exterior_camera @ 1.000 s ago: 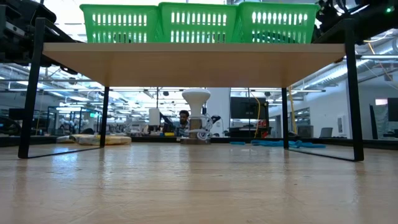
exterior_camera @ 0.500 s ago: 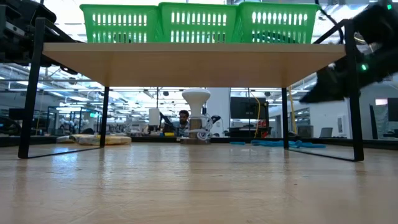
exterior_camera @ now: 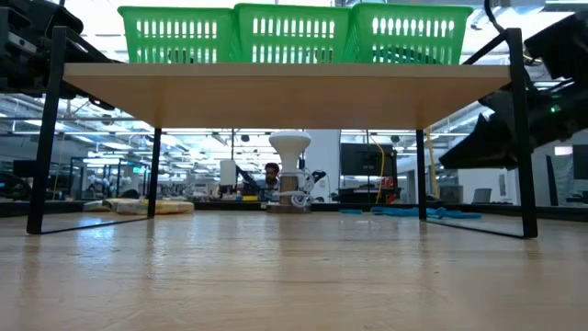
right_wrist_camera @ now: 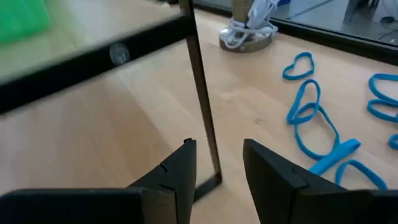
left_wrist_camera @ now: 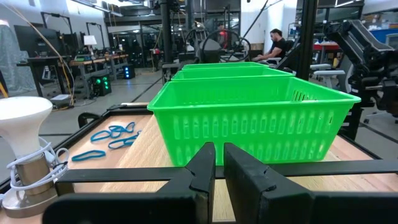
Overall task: Pick & Place Office Desk Supplies
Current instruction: Adjust the shelf on the table
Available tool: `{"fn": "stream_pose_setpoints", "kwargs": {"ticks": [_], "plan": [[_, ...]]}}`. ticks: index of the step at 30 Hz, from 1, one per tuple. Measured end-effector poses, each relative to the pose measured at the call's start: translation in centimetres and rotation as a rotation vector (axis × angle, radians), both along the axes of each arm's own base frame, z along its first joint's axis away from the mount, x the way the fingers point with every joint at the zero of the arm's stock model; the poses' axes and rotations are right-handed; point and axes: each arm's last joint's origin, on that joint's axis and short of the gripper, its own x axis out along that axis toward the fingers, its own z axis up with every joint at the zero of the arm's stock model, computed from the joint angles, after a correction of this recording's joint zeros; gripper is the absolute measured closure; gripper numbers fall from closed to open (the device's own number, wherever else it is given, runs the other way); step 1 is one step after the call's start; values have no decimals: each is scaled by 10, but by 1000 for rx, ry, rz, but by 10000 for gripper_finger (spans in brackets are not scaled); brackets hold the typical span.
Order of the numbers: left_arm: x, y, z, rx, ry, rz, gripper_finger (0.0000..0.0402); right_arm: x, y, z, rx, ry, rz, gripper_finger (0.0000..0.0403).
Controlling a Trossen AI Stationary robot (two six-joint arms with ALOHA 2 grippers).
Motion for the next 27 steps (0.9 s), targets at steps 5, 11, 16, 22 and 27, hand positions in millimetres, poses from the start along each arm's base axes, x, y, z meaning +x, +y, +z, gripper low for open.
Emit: {"fn": "stream_pose_setpoints", "kwargs": {"ticks": [5,11,16,22,27], "plan": [[0,0,0,0,0,0,357,1,1,0,12,-4,36,277],[0,0,0,0,0,0,357,4,3,-3,13,45,82,277],[0,0,0,0,0,0,357,13,3,2,-44,103,102,277],[0,0,0,0,0,0,357,20,3,-2,-52,110,103,277],[0,0,0,0,0,0,357,26,2,-5,-49,99,107,277]]}}
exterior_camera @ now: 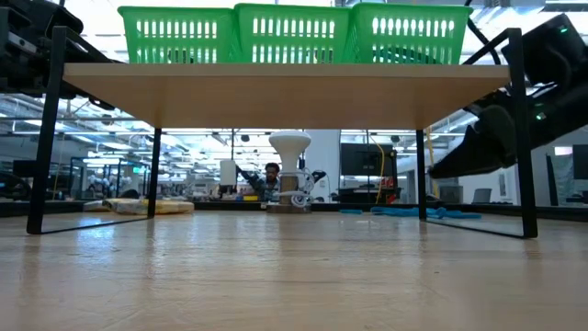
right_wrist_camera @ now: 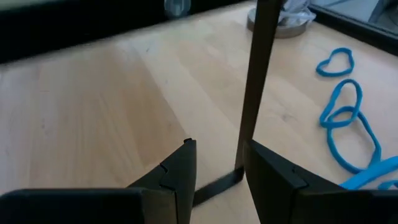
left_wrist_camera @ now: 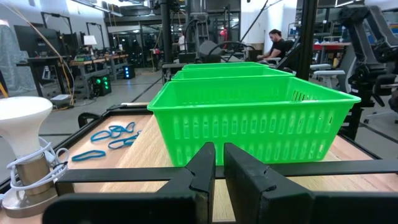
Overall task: Pick & Place Office Desk Supplies
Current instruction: Adjust the shelf on the table
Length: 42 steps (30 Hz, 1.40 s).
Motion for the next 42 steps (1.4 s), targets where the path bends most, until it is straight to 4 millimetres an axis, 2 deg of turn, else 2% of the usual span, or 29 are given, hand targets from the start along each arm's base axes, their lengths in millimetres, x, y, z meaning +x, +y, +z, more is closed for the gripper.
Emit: {"fn": "stream_pose_setpoints", "kwargs": {"ticks": [10,33,42], "plan": [[0,0,0,0,0,0,357,8,-4,-8,13,8,2,277],[0,0,0,0,0,0,357,15,-26,-20,-10,32,-137,277],[0,0,0,0,0,0,357,19,-27,-20,-36,16,-77,281]]}}
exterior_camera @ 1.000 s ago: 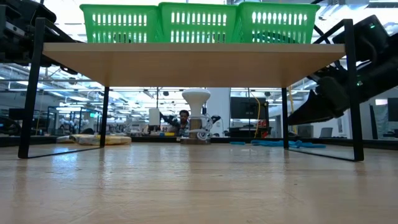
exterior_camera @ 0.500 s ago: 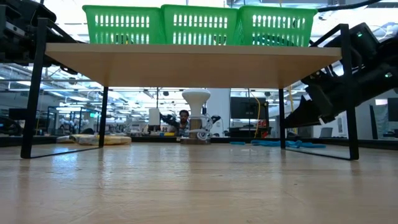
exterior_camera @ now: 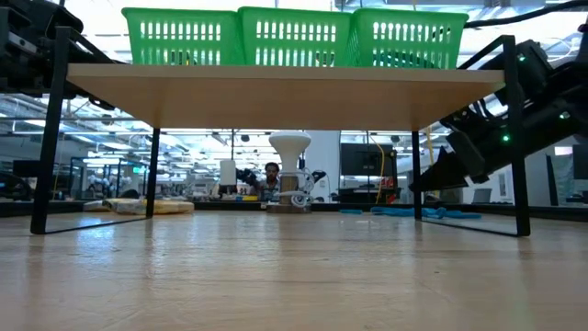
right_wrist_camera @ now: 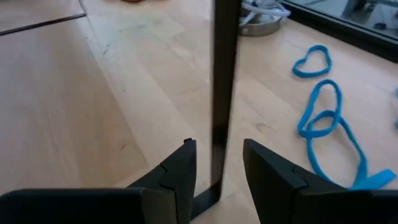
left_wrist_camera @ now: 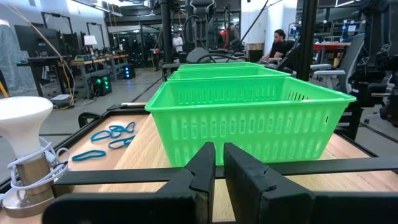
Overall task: Pick & Place Office Desk Supplies
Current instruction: Adjust the shelf on the table
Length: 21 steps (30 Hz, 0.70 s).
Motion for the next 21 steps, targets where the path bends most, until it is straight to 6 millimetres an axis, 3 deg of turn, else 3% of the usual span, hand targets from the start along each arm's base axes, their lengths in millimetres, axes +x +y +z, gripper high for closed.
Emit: {"fn": "stream_pose_setpoints", "kwargs": {"ticks": [11,21], "plan": [[0,0,0,0,0,0,357,2,0,0,-65,6,29,389],[0,0,0,0,-2,0,357,2,-1,-1,-70,27,15,394]]}}
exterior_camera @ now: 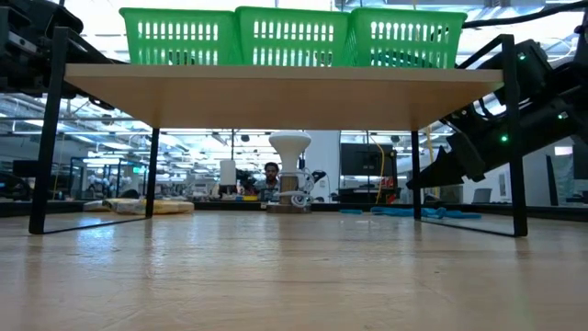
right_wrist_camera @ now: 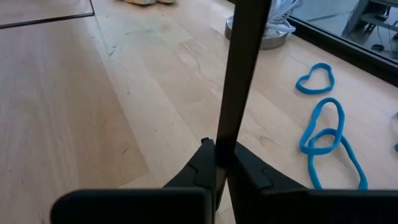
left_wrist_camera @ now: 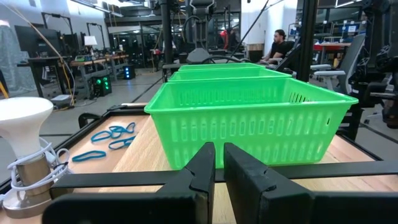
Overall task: Pick & Place Office Desk Supplies
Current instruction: Adjust the shelf on the table
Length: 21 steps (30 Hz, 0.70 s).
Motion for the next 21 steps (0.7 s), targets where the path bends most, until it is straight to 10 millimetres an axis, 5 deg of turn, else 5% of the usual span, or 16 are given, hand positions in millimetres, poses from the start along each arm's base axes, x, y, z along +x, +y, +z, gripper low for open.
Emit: {"fn": "stream_pose_setpoints", "kwargs": {"ticks": [21], "plan": [[0,0,0,0,0,0,357,-4,0,-5,9,69,-35,393]]}}
